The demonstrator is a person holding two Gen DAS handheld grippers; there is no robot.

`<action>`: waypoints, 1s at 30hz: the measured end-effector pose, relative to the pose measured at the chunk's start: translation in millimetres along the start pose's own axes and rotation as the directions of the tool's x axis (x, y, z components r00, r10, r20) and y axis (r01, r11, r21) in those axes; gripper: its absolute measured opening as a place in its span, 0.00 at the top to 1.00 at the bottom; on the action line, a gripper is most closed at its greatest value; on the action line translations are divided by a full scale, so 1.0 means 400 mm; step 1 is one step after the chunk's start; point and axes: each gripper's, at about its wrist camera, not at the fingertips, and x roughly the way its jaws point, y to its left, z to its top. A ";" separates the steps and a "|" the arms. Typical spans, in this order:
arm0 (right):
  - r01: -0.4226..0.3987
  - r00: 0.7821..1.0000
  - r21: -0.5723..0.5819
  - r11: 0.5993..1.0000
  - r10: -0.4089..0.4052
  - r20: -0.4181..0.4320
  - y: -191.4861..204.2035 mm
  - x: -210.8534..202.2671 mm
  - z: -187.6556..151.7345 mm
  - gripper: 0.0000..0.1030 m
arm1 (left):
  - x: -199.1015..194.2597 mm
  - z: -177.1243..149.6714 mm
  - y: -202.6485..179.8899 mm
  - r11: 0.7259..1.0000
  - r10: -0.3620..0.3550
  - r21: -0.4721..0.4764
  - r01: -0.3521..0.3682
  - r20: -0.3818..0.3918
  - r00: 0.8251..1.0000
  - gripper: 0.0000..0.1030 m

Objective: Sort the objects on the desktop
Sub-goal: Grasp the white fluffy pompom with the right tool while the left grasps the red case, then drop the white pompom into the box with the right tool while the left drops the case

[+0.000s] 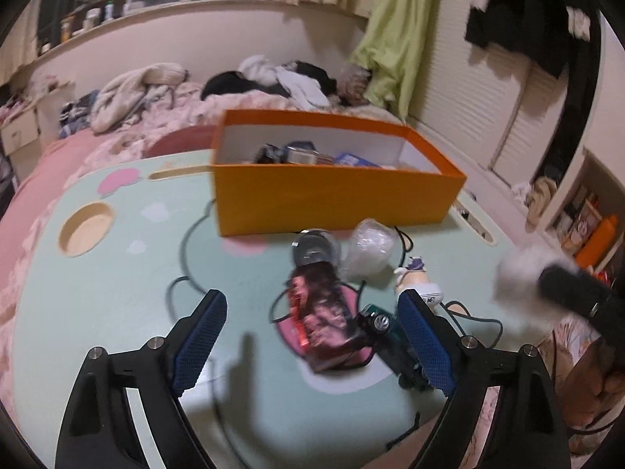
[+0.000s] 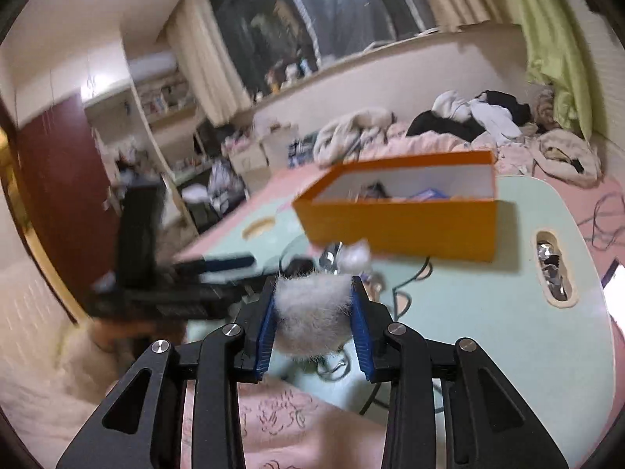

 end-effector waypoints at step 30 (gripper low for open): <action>0.252 0.962 0.026 0.967 -0.248 -0.113 -0.095 0.237 0.242 0.33 | 0.106 0.267 0.076 0.992 0.053 -0.120 -0.041 0.101 0.993 0.21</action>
